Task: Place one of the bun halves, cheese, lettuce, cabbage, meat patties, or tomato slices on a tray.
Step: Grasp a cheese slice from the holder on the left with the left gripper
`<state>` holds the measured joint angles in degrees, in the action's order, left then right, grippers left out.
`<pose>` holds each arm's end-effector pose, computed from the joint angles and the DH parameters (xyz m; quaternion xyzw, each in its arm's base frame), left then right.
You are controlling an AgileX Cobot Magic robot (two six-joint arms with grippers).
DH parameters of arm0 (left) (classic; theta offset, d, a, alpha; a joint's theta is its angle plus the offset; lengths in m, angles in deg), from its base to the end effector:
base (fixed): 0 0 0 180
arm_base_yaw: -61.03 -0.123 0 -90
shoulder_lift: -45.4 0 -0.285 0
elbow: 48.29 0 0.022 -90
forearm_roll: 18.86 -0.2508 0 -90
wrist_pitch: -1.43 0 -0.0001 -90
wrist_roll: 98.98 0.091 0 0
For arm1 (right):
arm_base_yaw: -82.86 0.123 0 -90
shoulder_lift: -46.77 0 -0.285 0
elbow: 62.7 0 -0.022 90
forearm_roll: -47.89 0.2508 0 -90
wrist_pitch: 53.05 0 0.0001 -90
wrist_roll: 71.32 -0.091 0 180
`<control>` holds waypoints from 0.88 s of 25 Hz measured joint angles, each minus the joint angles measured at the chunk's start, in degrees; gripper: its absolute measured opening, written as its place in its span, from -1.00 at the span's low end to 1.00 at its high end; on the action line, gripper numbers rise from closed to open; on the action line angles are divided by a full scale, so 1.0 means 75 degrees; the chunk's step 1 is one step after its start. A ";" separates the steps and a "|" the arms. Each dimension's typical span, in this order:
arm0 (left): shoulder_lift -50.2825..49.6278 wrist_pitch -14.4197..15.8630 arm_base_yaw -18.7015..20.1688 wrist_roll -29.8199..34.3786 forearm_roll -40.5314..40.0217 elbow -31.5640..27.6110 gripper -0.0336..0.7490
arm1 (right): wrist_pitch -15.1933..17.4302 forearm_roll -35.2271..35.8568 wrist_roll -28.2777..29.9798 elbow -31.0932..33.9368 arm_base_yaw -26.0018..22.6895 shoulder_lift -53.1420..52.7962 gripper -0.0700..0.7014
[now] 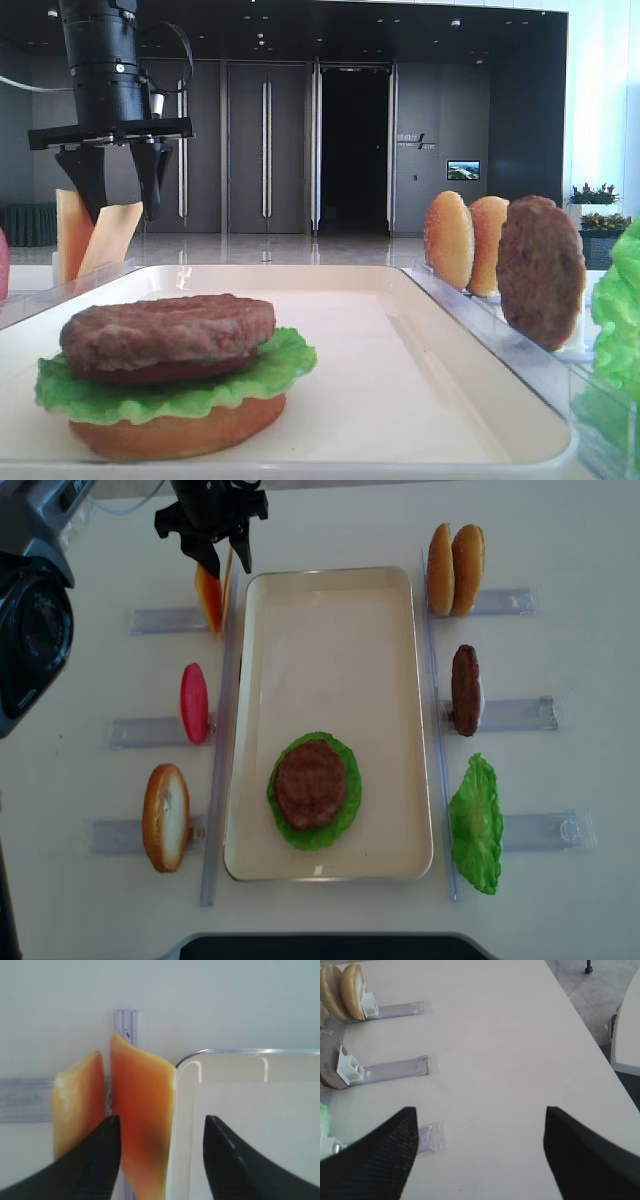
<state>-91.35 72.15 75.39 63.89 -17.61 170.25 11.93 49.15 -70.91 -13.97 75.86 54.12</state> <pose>0.4610 -0.1200 0.2149 -0.0266 0.9949 -0.0364 0.0900 -0.0086 0.0029 0.2707 0.0492 0.8692 -0.0208 0.4916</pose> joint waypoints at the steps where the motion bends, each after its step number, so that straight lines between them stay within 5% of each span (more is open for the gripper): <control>1: 0.0000 0.0000 0.0000 0.0000 -0.0007 0.0000 0.11 | 0.0000 0.0000 0.0000 0.0000 0.0000 0.0000 0.55; 14: -0.0116 0.0000 0.0000 0.0015 -0.0119 0.0000 0.07 | 0.0000 0.0000 0.0000 0.0000 0.0000 0.0000 0.55; 22: -0.0116 -0.0007 0.0000 0.0149 -0.0167 0.0000 -0.57 | 0.0000 0.0000 0.0000 0.0000 0.0000 0.0000 0.55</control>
<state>-92.22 72.10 75.39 65.01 -18.86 170.25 11.93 49.15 -70.91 -13.97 75.86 54.12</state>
